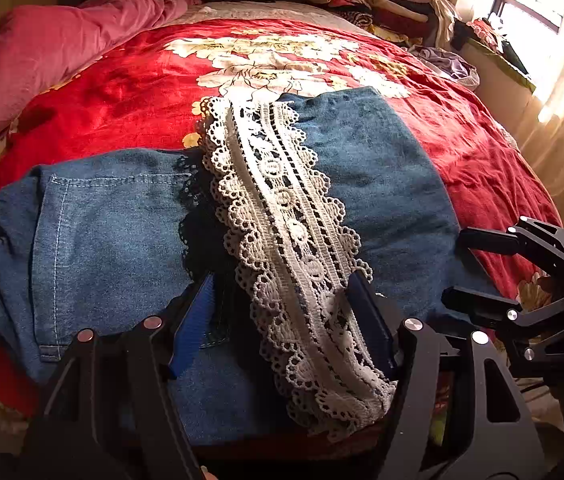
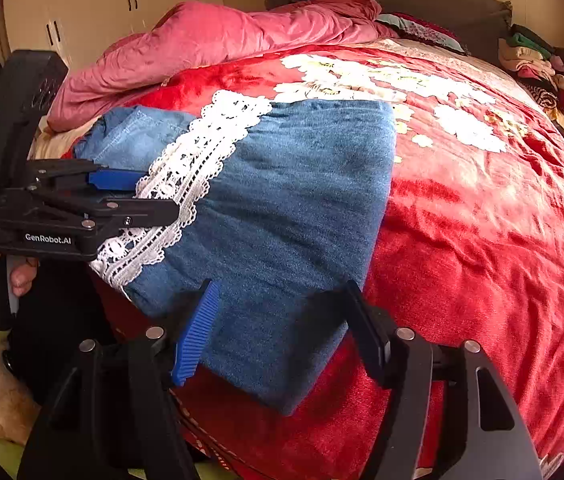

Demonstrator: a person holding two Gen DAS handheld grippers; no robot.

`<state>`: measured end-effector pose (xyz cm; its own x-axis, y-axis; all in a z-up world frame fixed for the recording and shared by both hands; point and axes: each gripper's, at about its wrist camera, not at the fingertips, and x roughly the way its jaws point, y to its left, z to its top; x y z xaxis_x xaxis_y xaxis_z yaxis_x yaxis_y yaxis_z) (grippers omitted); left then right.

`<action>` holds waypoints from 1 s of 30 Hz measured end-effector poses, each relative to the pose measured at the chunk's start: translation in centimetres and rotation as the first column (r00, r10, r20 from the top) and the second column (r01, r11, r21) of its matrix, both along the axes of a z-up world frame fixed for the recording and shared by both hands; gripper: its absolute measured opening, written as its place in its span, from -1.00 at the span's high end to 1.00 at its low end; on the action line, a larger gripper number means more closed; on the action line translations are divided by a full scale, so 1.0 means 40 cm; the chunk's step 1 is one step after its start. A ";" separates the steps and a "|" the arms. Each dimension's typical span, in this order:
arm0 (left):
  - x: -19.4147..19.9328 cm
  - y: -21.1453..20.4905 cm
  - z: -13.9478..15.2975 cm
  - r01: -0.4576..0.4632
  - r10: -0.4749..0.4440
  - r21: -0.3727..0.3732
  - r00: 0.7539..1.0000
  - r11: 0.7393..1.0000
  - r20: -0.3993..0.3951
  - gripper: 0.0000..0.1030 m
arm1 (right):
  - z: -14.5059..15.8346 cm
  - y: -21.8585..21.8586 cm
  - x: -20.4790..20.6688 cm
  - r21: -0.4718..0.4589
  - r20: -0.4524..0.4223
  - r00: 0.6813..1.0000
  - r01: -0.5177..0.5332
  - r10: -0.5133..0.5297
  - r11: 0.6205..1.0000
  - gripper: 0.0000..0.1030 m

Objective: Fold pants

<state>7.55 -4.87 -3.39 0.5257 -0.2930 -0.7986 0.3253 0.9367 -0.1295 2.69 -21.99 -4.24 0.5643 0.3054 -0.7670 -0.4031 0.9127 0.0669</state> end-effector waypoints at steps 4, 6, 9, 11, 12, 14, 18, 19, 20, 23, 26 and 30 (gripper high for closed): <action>-0.006 0.009 0.009 -0.006 0.007 -0.013 1.000 1.000 0.000 -0.20 | 0.036 -0.003 -0.006 0.008 0.038 0.999 0.007 -0.007 1.000 -0.23; -0.010 0.016 0.015 -0.013 0.013 -0.020 1.000 1.000 0.002 -0.22 | 0.053 -0.003 -0.006 0.009 0.057 0.998 0.015 -0.015 1.000 -0.39; -0.019 0.029 0.029 -0.022 0.023 -0.027 1.000 0.999 0.011 -0.24 | 0.075 -0.001 -0.006 0.022 0.075 0.997 0.011 -0.013 1.000 -0.40; -0.026 0.040 0.040 -0.031 0.032 -0.035 0.999 0.999 0.018 -0.25 | 0.087 0.008 -0.004 0.016 0.085 0.996 0.007 -0.009 1.000 -0.47; -0.030 0.047 0.046 -0.035 0.036 -0.039 0.999 0.999 0.023 -0.27 | 0.092 0.011 -0.004 0.016 0.091 0.996 0.005 -0.006 1.000 -0.48; -0.038 0.059 0.058 -0.041 0.043 -0.039 0.999 0.998 0.032 -0.28 | 0.101 0.020 -0.001 0.016 0.097 0.995 -0.001 0.000 1.000 -0.48; -0.053 0.102 0.082 -0.076 0.078 -0.049 0.996 0.996 0.050 -0.38 | 0.124 0.043 0.013 0.019 0.111 0.994 -0.017 0.015 1.000 -0.48; -0.057 0.117 0.088 -0.090 0.093 -0.053 0.994 0.995 0.054 -0.40 | 0.131 0.051 0.017 0.021 0.115 0.993 -0.025 0.022 0.999 -0.48; -0.059 0.132 0.094 -0.104 0.107 -0.055 0.993 0.993 0.058 -0.41 | 0.137 0.060 0.022 0.020 0.117 0.993 -0.033 0.031 0.999 -0.48; -0.067 0.187 0.109 -0.144 0.147 -0.053 0.986 0.988 0.075 -0.46 | 0.156 0.096 0.040 0.014 0.129 0.989 -0.069 0.067 0.998 -0.49; -0.071 0.250 0.114 -0.203 0.207 -0.051 0.975 0.978 0.079 -0.49 | 0.171 0.137 0.060 0.008 0.137 0.985 -0.109 0.107 0.994 -0.49; -0.084 0.334 0.107 -0.282 0.286 -0.074 0.956 0.957 0.057 -0.49 | 0.183 0.200 0.093 0.012 0.133 0.976 -0.176 0.173 0.984 -0.49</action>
<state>4.18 8.48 0.88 0.6461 -0.1731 -0.7434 0.0569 0.9821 -0.1793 6.41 -13.98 3.08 0.5959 0.4253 -0.6812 -0.5630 0.8261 0.0233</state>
